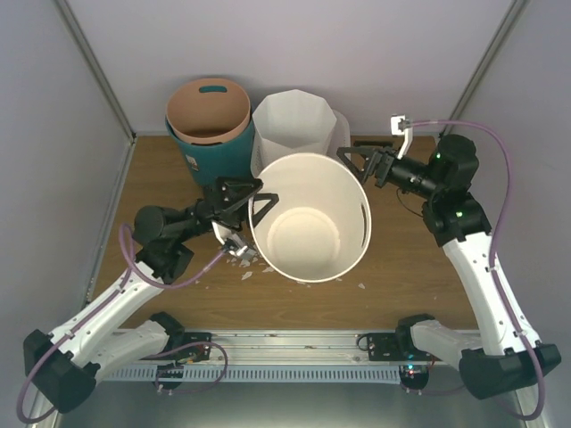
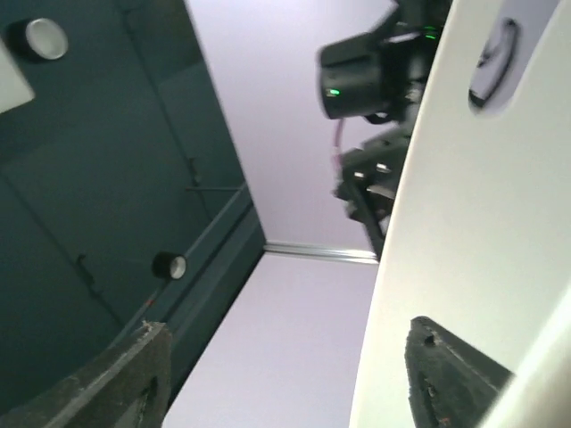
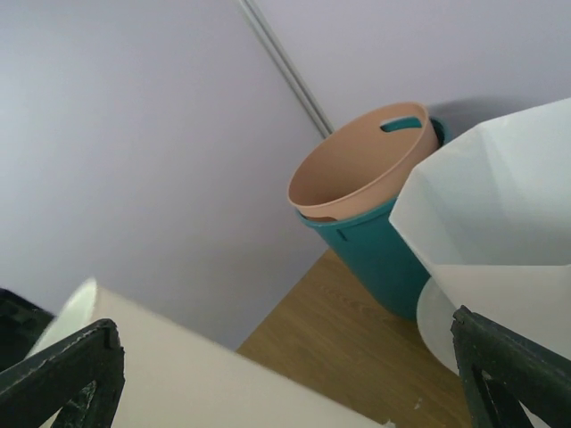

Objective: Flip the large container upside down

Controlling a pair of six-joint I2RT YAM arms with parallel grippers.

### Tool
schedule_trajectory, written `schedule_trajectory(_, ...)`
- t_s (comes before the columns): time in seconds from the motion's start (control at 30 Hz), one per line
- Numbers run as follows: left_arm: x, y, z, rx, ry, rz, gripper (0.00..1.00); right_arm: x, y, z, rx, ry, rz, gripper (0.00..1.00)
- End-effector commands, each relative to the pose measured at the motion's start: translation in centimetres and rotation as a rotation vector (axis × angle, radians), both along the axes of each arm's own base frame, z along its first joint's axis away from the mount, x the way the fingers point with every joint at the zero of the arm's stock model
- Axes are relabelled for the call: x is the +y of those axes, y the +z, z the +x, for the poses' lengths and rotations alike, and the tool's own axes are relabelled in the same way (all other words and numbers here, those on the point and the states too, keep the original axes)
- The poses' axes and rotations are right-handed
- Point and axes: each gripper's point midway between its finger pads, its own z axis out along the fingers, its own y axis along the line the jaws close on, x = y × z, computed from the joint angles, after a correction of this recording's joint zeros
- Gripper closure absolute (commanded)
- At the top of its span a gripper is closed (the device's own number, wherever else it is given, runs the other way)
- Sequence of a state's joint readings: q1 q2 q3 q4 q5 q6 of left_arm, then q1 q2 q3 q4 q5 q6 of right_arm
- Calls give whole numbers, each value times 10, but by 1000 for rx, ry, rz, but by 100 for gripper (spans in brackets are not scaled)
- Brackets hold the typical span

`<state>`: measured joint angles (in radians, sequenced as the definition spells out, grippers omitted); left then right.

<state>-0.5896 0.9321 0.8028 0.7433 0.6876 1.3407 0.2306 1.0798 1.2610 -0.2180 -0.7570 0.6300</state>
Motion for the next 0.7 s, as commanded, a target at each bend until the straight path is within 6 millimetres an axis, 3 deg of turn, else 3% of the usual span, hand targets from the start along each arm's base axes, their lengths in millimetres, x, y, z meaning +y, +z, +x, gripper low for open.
schedule_trajectory(0.0,-8,-6,4,18,19,84,38,11,19,-23,-57,83,11,0)
schedule_trajectory(0.2,-10,-19,8,23,45,139,84,9,17,-23,-57,71,2,0)
schedule_trajectory(0.37,-11,-28,11,64,44,166,95,-3,13,-17,-56,-31,-87,0)
schedule_trajectory(0.5,-12,-31,12,119,28,170,100,-31,29,-10,-101,-215,-220,0)
schedule_trajectory(0.67,-21,-16,12,325,-67,103,100,-77,57,-10,-137,-478,-315,0)
